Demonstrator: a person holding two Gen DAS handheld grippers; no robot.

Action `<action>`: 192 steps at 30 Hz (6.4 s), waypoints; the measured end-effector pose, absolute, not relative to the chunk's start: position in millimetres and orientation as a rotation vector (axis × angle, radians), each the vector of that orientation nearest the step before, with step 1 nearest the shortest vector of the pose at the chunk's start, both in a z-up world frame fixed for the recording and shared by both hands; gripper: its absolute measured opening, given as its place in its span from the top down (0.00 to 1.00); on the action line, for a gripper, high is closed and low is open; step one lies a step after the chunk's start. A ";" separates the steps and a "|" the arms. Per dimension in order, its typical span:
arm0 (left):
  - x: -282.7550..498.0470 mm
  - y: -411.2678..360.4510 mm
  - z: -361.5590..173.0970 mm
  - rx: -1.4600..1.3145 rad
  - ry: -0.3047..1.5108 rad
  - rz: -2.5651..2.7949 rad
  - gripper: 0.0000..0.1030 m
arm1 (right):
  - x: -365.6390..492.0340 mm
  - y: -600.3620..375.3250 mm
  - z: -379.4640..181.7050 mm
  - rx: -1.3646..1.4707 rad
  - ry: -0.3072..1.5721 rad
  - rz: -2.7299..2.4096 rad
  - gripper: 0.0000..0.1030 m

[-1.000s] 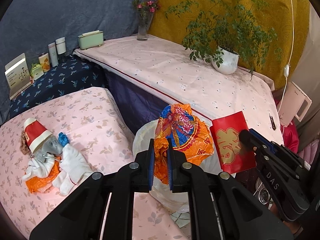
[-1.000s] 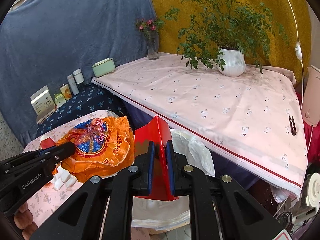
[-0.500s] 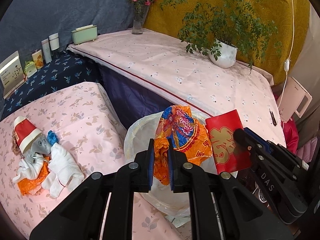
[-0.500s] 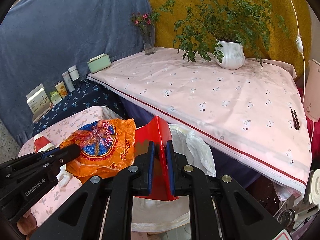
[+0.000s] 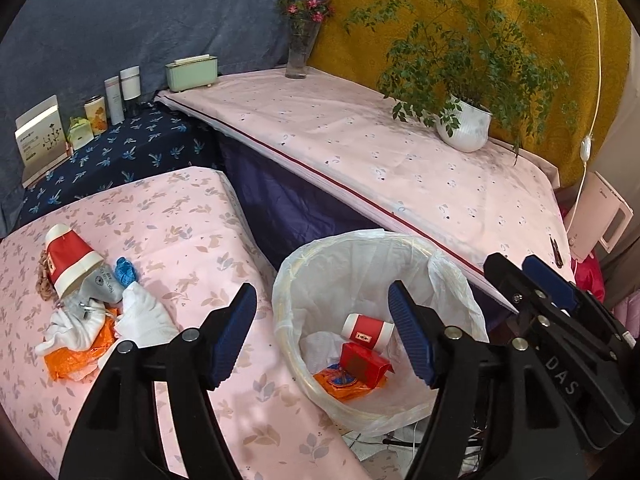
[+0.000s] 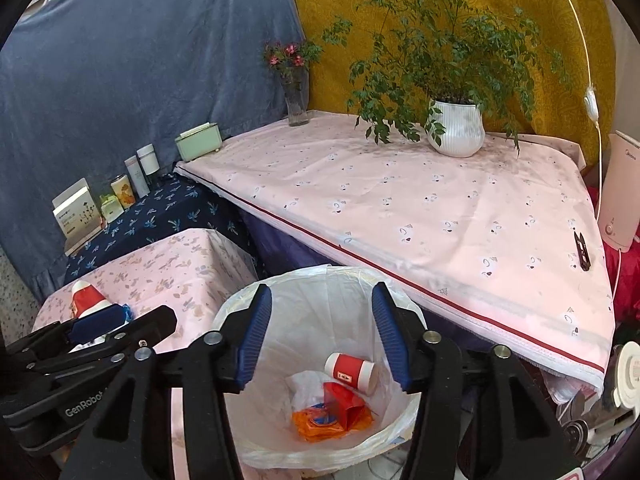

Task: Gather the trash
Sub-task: 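Carry red box and orange bag over the white bin and open both tools, then move both tools back over the remaining trash pile, then grasp the white glove with the right tool while the left tool grasps an orange bag, then carry glove and orange bag over the white bin and open both tools, then move both tools back to the grey pouch and white glove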

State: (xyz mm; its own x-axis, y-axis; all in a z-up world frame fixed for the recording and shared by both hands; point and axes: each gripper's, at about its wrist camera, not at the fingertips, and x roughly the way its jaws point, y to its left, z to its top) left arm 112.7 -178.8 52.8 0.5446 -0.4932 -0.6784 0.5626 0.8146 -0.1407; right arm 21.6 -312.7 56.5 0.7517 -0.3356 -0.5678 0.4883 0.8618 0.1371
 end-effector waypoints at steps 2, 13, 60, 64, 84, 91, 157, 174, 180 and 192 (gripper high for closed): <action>113.1 -173.9 53.7 0.092 0.773 -0.619 0.37 | 21.4 -308.0 59.8 0.282 0.556 -0.452 0.48; 116.9 -135.0 58.9 0.040 0.756 -0.553 0.32 | 22.1 -275.7 73.8 0.245 0.535 -0.414 0.37; 192.4 75.9 -46.8 -0.007 0.916 -0.151 0.12 | 161.4 -110.6 -37.6 0.186 0.782 -0.192 0.29; 201.9 76.3 -53.7 -0.009 0.929 -0.160 0.13 | 173.9 -111.1 -52.2 0.205 0.822 -0.196 0.29; 192.7 74.9 -37.0 -0.111 0.934 -0.272 0.84 | 163.8 -112.9 -43.2 0.254 0.819 -0.114 0.85; 174.8 70.8 4.9 -0.076 0.843 -0.242 0.85 | 144.4 -123.9 1.2 0.279 0.715 -0.101 0.85; 98.1 -183.9 62.6 0.115 0.717 -0.663 0.49 | 17.6 -329.5 34.3 0.465 0.534 -0.405 0.79; 107.7 -145.2 65.6 0.041 0.718 -0.574 0.33 | 16.3 -304.7 50.6 0.431 0.509 -0.383 0.53; 117.2 -114.7 60.6 -0.006 0.734 -0.520 0.33 | 23.5 -286.0 53.8 0.415 0.514 -0.347 0.51; 138.0 -54.7 41.9 -0.071 0.776 -0.403 0.33 | 48.7 -239.8 48.2 0.380 0.555 -0.269 0.51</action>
State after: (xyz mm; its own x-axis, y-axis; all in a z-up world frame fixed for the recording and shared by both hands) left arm 138.0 -54.7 41.9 0.6413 -0.3790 -0.6672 0.3274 0.9215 -0.2088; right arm 48.7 -239.8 48.2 0.8179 -0.1450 -0.5567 0.3467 0.8965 0.2758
